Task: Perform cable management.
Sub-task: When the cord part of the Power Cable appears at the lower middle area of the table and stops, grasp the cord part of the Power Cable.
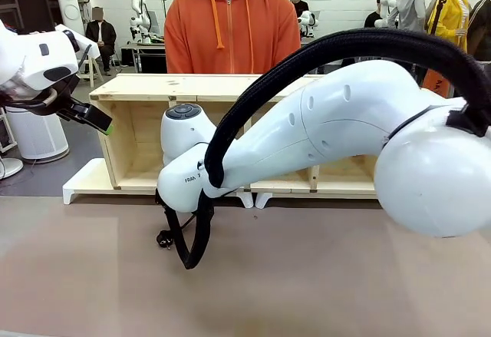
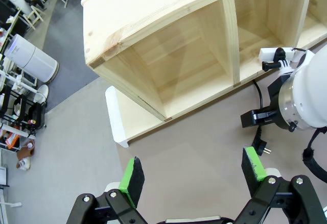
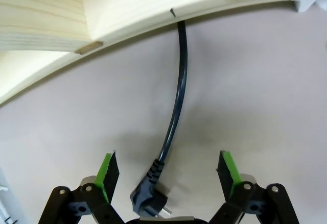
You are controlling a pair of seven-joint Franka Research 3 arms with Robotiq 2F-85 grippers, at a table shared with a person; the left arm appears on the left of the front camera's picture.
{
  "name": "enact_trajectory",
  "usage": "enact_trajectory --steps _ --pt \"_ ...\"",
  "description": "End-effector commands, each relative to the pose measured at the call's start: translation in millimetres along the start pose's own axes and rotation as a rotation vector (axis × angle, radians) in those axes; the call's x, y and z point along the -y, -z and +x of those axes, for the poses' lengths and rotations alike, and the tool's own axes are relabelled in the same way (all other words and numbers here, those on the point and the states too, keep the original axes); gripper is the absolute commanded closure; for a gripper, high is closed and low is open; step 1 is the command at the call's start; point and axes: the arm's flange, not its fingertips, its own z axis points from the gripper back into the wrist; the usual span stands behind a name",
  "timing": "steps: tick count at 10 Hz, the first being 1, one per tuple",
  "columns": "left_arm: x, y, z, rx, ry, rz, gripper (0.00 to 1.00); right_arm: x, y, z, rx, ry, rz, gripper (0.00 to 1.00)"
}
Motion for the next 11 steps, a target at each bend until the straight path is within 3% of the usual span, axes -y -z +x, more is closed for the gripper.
enact_trajectory --steps 1,11 --pt "-1 0 0 0.000 -0.002 -0.004 0.00 -11 6 5 -0.030 0.029 -0.009 0.00" --pt "-1 0 0 0.000 -0.002 -0.004 0.00 -27 26 3 -0.129 0.037 -0.036 0.00"
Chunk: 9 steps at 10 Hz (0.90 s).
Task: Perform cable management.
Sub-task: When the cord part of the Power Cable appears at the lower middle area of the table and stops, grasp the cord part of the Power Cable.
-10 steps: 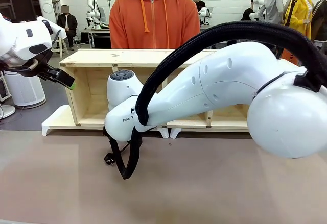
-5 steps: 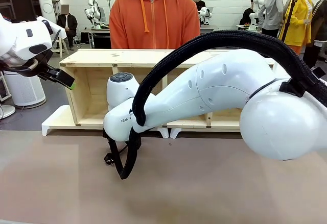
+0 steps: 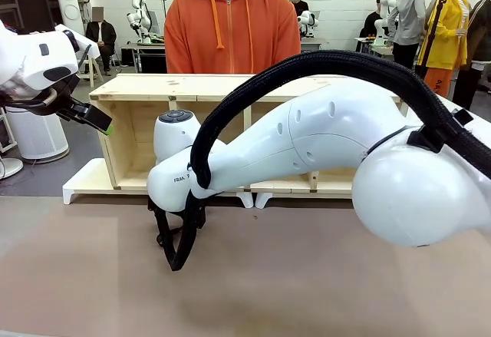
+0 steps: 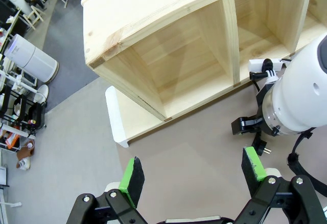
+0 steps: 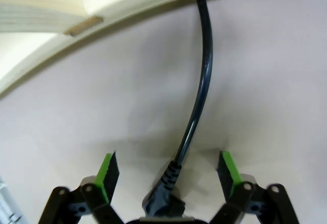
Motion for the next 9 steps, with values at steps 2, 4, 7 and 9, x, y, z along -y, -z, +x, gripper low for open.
enact_trajectory --steps 2,4,7,9 --pt "-1 0 0 0.000 -0.002 -0.004 0.00 -11 3 5 -0.066 0.015 -0.030 0.00" --pt "-1 0 0 0.000 -0.002 -0.004 0.00 -1 3 1 -0.019 0.010 -0.016 0.00" --pt "-1 0 0 0.000 -0.002 -0.004 0.00 -1 3 1 -0.019 0.010 -0.016 0.00" --pt "-1 0 0 0.000 -0.002 -0.004 0.00 0 2 2 -0.023 0.012 -0.029 0.00"
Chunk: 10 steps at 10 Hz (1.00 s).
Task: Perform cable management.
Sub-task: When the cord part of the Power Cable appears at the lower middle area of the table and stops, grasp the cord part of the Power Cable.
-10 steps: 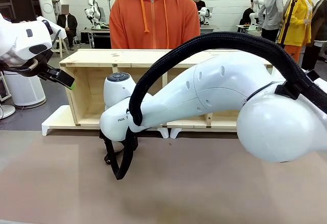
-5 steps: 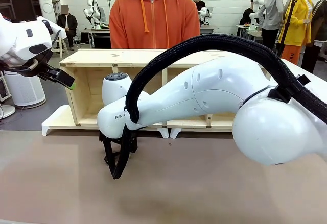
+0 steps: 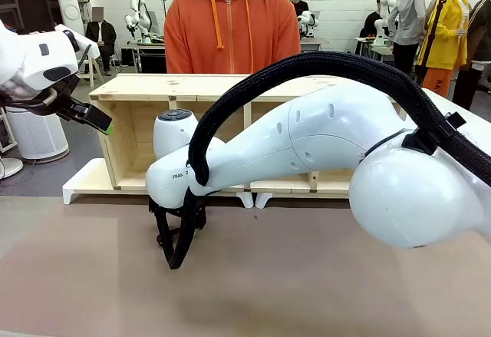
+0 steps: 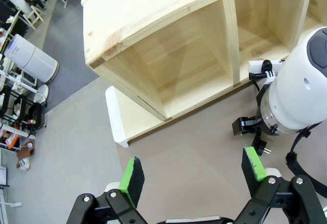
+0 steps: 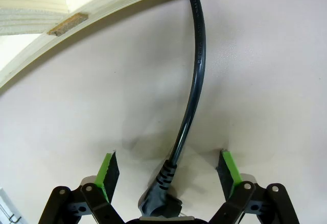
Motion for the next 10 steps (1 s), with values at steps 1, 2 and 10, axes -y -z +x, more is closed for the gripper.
enact_trajectory --steps 1,2,10 --pt "-1 0 0 0.000 -0.002 -0.004 0.00 -2 -1 -1 -0.004 -0.012 -0.004 0.00" --pt "-1 0 0 0.000 -0.002 -0.004 0.00 -4 -1 -1 -0.008 -0.018 -0.008 0.07" --pt "-1 0 0 0.000 -0.002 -0.004 0.00 -15 -5 -5 -0.032 0.060 -0.083 0.84"
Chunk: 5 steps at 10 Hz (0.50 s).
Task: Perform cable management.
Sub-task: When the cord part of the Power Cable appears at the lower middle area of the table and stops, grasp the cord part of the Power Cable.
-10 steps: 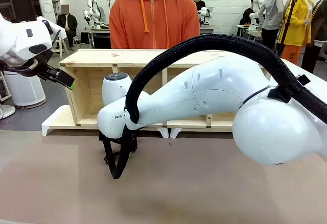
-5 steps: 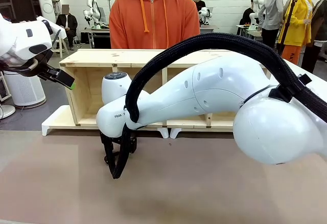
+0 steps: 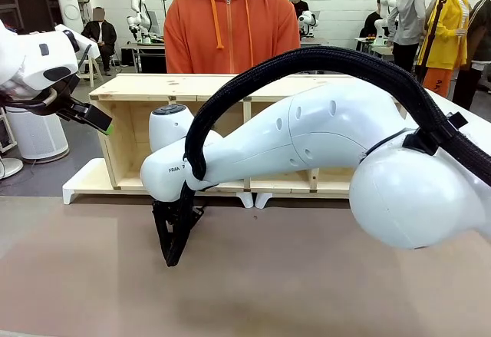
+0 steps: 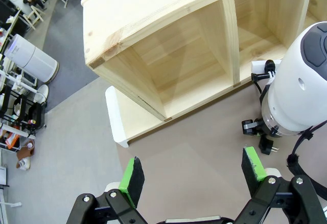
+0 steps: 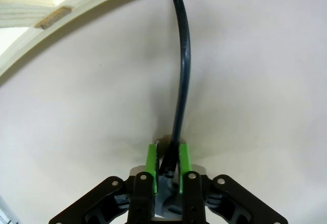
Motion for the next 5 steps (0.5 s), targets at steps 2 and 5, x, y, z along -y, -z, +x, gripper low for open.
enact_trajectory --steps 2,5 --pt "-1.5 0.4 -0.4 0.000 -0.002 -0.004 0.00 -14.0 2.8 -1.7 -0.021 0.048 -0.015 1.00" --pt "-1.5 0.4 -0.4 0.000 -0.002 -0.004 0.00 -12.4 2.8 -0.9 -0.019 0.046 -0.007 1.00"
